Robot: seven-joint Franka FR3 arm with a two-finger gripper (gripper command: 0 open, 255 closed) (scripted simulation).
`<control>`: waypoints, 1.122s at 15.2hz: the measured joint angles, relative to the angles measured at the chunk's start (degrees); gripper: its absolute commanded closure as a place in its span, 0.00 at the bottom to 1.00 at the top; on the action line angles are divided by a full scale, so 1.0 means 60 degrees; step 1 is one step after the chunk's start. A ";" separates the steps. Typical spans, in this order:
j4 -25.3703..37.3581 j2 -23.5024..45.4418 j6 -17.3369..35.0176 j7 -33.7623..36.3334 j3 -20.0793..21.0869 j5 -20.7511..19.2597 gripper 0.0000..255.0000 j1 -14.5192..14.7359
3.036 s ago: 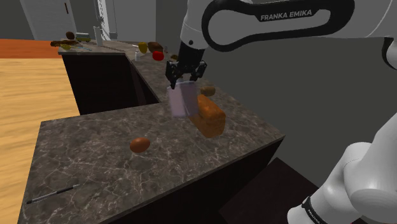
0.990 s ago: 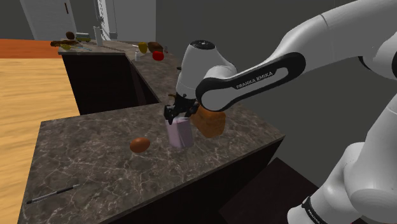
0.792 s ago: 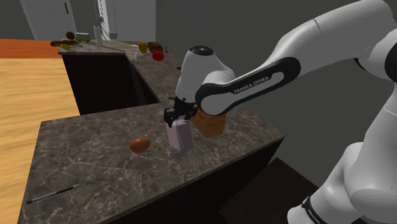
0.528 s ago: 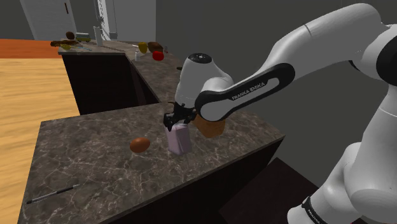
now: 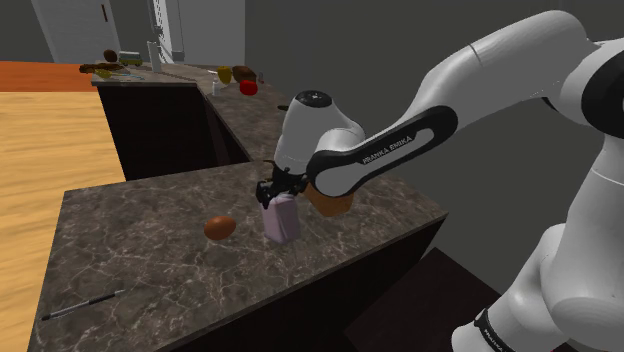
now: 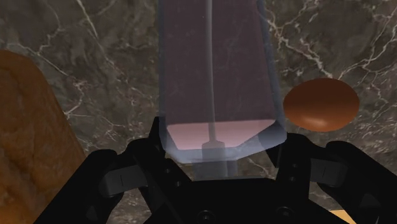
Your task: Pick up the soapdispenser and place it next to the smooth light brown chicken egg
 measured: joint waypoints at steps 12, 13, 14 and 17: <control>-0.0024 -0.0626 -0.0691 -0.0254 0.0172 0.0415 0.00 -0.0009; -0.0015 -0.0769 -0.0833 -0.0330 0.0195 0.0510 0.00 -0.0020; -0.0015 -0.0829 -0.0885 -0.0373 0.0199 0.0549 0.00 -0.0031; -0.0070 -0.0914 -0.0917 -0.0399 0.0207 0.0588 0.00 -0.0036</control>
